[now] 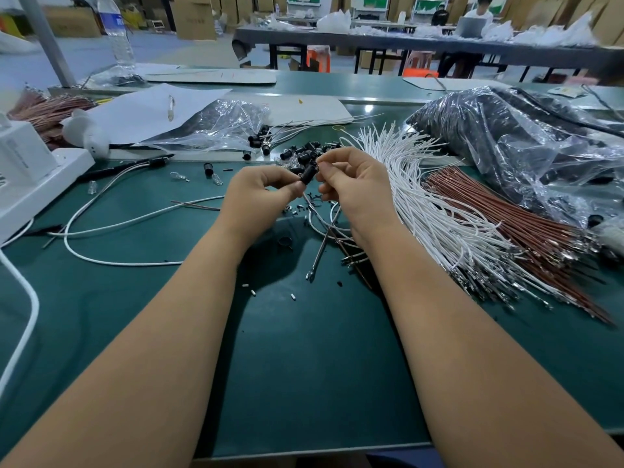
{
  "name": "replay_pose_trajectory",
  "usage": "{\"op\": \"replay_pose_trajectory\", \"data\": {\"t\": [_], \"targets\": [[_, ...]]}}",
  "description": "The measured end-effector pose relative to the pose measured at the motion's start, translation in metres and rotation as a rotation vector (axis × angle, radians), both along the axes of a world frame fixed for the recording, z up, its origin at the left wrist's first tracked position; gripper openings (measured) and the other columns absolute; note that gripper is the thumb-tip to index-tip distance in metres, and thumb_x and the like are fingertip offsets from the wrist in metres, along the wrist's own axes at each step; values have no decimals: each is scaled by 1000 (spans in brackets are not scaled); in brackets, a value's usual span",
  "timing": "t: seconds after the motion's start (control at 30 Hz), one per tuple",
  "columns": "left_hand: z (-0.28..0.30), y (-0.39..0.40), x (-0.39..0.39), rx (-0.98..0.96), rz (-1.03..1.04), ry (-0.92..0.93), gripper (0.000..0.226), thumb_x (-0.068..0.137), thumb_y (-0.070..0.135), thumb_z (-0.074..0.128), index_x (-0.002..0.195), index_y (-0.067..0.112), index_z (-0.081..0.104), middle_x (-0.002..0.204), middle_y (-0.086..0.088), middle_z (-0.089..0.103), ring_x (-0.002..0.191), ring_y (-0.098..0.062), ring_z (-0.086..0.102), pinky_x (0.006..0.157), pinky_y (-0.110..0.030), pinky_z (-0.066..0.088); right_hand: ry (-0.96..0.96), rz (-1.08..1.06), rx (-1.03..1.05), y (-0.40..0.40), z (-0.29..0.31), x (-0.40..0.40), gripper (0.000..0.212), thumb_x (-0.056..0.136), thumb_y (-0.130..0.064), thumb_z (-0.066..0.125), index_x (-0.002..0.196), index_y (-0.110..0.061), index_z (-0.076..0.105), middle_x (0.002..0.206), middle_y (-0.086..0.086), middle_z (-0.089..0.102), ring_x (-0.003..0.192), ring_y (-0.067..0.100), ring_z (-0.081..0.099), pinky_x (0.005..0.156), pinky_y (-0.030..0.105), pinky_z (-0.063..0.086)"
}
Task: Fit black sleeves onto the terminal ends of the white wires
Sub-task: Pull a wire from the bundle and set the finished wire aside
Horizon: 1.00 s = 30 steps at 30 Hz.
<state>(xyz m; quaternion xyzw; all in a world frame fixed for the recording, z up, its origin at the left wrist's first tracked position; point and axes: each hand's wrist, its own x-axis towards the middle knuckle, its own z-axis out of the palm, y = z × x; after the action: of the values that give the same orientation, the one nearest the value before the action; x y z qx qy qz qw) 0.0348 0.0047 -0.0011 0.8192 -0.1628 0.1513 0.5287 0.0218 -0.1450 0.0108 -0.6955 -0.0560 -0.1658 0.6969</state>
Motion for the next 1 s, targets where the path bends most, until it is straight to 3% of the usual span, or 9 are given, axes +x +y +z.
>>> {"op": "replay_pose_trajectory", "data": {"t": [0.13, 0.23, 0.4, 0.6, 0.8, 1.0], "targets": [[-2, 0, 1, -8, 37, -30, 5, 85, 15, 70, 83, 13, 74, 74, 3, 67, 65, -10, 55, 67, -28, 45, 4, -23, -16, 1, 1, -1, 12, 91, 3, 59, 86, -7, 65, 68, 3, 61, 50, 5, 55, 52, 19, 50], [-3, 1, 3, -17, 49, -54, 6, 85, 13, 69, 79, 15, 71, 64, 15, 59, 53, 4, 46, 61, -23, 37, -10, -59, -98, 0, 1, -2, 12, 91, 0, 61, 84, -9, 66, 68, 1, 62, 50, 5, 55, 54, 21, 52], [-5, 1, 4, -17, 61, -62, 13, 85, 14, 69, 73, 20, 66, 52, 23, 52, 49, 5, 43, 57, -22, 32, -63, -153, -256, 1, 1, -2, 17, 88, -4, 64, 79, -19, 67, 65, -4, 63, 55, 10, 59, 60, 28, 55], [-3, 1, 3, -37, 46, -70, 19, 85, 15, 68, 70, 24, 63, 65, 13, 58, 62, -13, 47, 63, -31, 40, -86, -191, -306, 3, -3, 0, 10, 86, -5, 66, 90, -11, 72, 71, 2, 67, 66, 21, 65, 71, 42, 58], [-2, 0, 2, -75, 15, -48, 15, 85, 11, 68, 72, 18, 64, 68, 4, 59, 64, -17, 48, 64, -29, 40, -101, -178, -306, 5, -3, 1, 18, 83, -3, 68, 80, -21, 68, 65, -4, 65, 60, 17, 63, 67, 40, 57], [0, -3, -1, -70, 23, -39, 11, 86, 8, 66, 76, 12, 66, 67, 2, 58, 61, -14, 46, 60, -24, 37, -129, -176, -354, 7, -5, 1, 10, 80, -4, 71, 82, -13, 72, 64, -7, 65, 59, 13, 63, 64, 34, 56]]}}
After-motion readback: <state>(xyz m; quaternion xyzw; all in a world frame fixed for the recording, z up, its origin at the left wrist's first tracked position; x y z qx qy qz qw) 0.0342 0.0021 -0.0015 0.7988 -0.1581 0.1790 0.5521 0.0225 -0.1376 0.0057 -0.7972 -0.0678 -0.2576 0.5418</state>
